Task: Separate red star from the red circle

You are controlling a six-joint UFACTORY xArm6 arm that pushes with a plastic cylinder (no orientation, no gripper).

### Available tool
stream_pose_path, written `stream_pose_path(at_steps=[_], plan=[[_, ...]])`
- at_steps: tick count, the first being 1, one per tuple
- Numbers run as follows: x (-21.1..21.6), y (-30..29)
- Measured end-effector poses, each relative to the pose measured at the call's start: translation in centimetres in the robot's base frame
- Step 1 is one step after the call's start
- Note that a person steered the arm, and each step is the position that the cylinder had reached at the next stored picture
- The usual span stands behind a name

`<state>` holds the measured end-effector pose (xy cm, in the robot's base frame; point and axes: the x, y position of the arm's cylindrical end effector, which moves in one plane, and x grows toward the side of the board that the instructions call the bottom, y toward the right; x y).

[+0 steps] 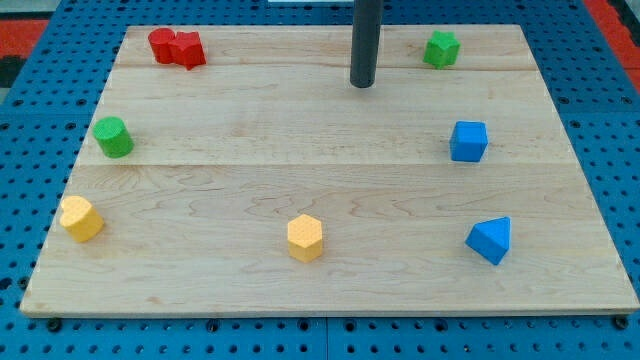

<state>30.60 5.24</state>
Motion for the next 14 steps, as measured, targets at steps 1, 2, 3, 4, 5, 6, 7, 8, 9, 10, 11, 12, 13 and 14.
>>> stream_pose_path(at_steps=[1,2,3,4,5,6,7,8,9,10,11,12,13,14], plan=[[0.0,0.5],[0.0,1.5],[5.5,-3.9],[5.6,-3.3],[4.2,-2.6],[3.5,-2.6],[3.2,-2.6],[3.0,-2.6],[3.0,-2.6],[3.0,-2.6],[3.0,-2.7],[3.0,-3.4],[3.0,-3.7],[3.0,-3.7]])
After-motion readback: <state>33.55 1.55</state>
